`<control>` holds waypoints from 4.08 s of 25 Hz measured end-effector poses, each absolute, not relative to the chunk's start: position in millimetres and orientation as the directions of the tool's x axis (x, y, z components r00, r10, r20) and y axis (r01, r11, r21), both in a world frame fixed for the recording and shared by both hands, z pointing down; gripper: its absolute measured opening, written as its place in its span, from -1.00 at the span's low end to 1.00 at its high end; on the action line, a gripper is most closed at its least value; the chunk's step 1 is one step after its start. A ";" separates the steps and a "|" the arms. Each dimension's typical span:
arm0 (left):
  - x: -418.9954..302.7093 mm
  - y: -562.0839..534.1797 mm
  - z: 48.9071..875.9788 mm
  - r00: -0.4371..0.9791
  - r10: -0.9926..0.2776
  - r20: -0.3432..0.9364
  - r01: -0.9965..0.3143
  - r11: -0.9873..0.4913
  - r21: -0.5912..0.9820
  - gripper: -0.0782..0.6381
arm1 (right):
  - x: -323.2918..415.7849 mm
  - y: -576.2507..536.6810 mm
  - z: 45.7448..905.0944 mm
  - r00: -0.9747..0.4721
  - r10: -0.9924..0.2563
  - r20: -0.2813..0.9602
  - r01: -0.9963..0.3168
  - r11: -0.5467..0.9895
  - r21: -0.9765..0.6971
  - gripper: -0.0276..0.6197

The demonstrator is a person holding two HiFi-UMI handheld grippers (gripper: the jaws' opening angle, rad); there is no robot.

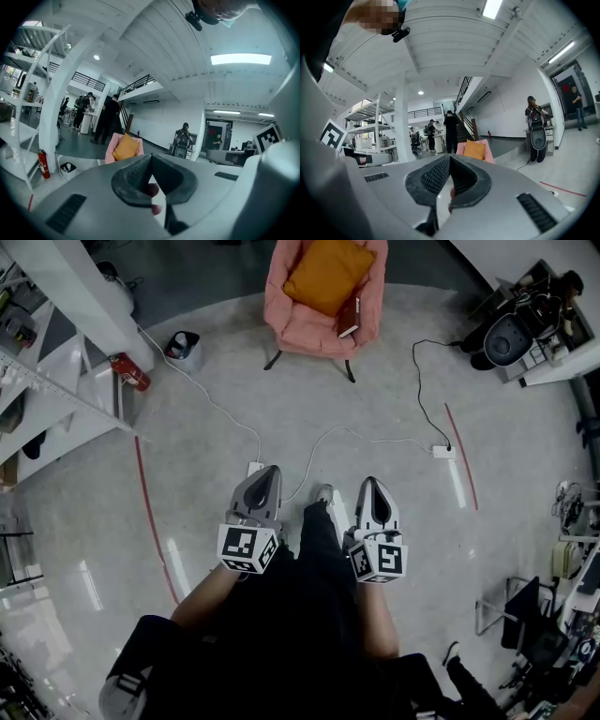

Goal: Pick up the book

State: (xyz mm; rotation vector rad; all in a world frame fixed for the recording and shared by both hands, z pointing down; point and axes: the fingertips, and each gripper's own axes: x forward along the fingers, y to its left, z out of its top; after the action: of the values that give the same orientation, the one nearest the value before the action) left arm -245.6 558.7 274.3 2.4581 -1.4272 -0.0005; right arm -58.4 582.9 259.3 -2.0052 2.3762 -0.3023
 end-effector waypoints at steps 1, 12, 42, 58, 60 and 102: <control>-242.2 554.8 275.0 0.509 -0.848 0.147 -0.848 -0.464 0.256 -0.77 | -56.0 578.1 260.1 -0.177 -0.978 0.109 -0.974 0.158 -0.162 -0.91; -197.3 449.2 281.1 0.496 -0.859 0.125 -0.856 -0.460 0.235 -0.77 | -21.9 463.7 269.9 -0.205 -0.975 0.089 -0.969 0.190 -0.158 -0.91; -48.1 135.2 275.4 0.432 -0.893 0.128 -0.895 -0.406 0.184 -0.77 | 112.9 141.5 285.6 -0.287 -0.949 0.128 -0.944 0.258 -0.207 -0.91; -41.2 -35.8 322.7 0.486 -0.856 0.177 -0.871 -0.456 0.186 -0.77 | 112.6 -14.9 346.7 -0.230 -0.951 0.209 -0.955 0.179 -0.235 -0.91; -39.3 -54.3 325.9 0.484 -0.856 0.184 -0.871 -0.451 0.193 -0.77 | 114.8 -31.7 353.9 -0.221 -0.949 0.224 -0.957 0.166 -0.238 -0.91; -13.2 -239.9 544.5 0.500 -0.796 0.341 -0.861 -0.414 0.296 -0.77 | 121.9 -203.9 685.1 -0.162 -0.788 0.594 -0.950 -0.038 -0.310 -0.56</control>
State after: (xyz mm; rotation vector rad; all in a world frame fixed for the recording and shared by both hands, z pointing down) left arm -13.2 -239.9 544.5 2.3166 -1.3679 0.2035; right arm 121.9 -203.9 685.1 -2.1665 2.3269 -1.1531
